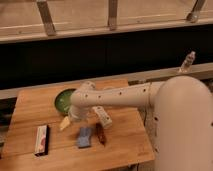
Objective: Place the white sponge in the ceramic cup
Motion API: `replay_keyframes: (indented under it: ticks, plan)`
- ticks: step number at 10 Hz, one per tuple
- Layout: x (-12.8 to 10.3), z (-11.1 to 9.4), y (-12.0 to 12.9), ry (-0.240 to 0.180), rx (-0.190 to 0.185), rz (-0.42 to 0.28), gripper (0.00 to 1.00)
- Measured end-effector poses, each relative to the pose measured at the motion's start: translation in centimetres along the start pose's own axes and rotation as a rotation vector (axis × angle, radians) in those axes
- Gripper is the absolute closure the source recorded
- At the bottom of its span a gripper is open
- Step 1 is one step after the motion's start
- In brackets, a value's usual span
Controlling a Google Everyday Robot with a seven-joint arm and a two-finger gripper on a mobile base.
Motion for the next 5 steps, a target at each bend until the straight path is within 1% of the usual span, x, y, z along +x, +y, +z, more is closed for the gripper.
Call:
replay_keyframes:
  ticks: [1, 2, 5]
  plan:
    - [0.2, 0.7, -0.1, 0.014, -0.006, 0.009, 0.20]
    - [0.3, 1.0, -0.2, 0.020, -0.007, 0.021, 0.20]
    - [1.5, 0.9, -1.0, 0.024, 0.009, 0.065, 0.20]
